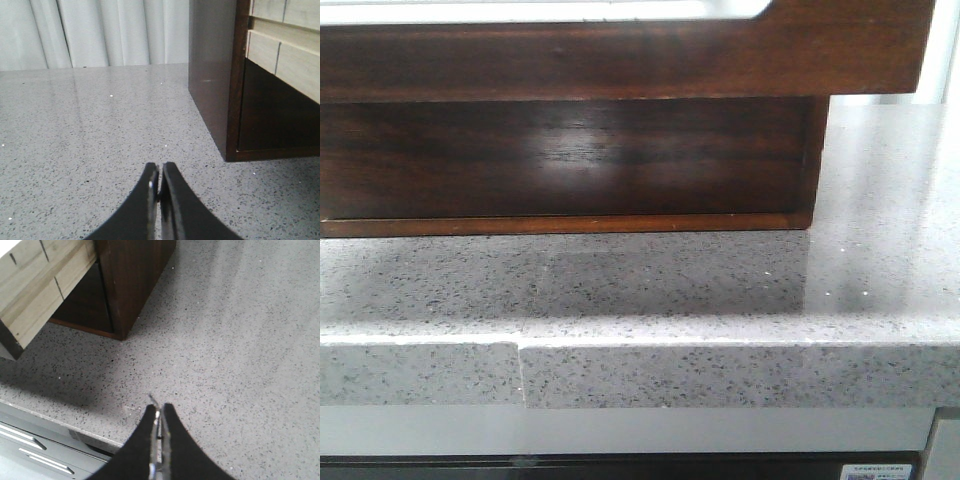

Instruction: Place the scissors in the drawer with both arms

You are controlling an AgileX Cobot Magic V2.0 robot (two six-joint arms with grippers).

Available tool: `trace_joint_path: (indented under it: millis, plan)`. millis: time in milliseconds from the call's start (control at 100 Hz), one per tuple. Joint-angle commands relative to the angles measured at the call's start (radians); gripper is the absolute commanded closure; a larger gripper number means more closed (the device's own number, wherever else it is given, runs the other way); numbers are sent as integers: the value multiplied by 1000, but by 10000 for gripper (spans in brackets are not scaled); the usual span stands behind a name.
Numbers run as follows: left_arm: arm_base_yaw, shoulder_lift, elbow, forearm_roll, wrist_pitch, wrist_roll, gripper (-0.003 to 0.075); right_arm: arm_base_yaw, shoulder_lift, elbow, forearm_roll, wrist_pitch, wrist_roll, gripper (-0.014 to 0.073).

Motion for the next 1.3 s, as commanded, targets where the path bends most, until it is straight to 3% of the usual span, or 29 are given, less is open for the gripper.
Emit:
trace_joint_path:
  millis: [0,270,610,810,870,1290]
  plan:
    - [1,-32,33,-3,-80,-11,741,-5,6,-26,-12,-68,-4,662]
    - [1,-32,33,-3,-80,-11,741,-15,-25,12,-46,-110,-4,662]
    - [1,-32,33,-3,-80,-11,741,-321,-356,452,41,-651,-4,662]
    - [1,-32,33,-3,-80,-11,741,-362,-446,627,59,-830,-4,662]
    - [1,-32,33,-3,-80,-11,741,-362,-469,619,59,-764,-4,662]
    - [1,-32,33,-3,-80,-11,741,-362,-468,623,59,-778,-4,662]
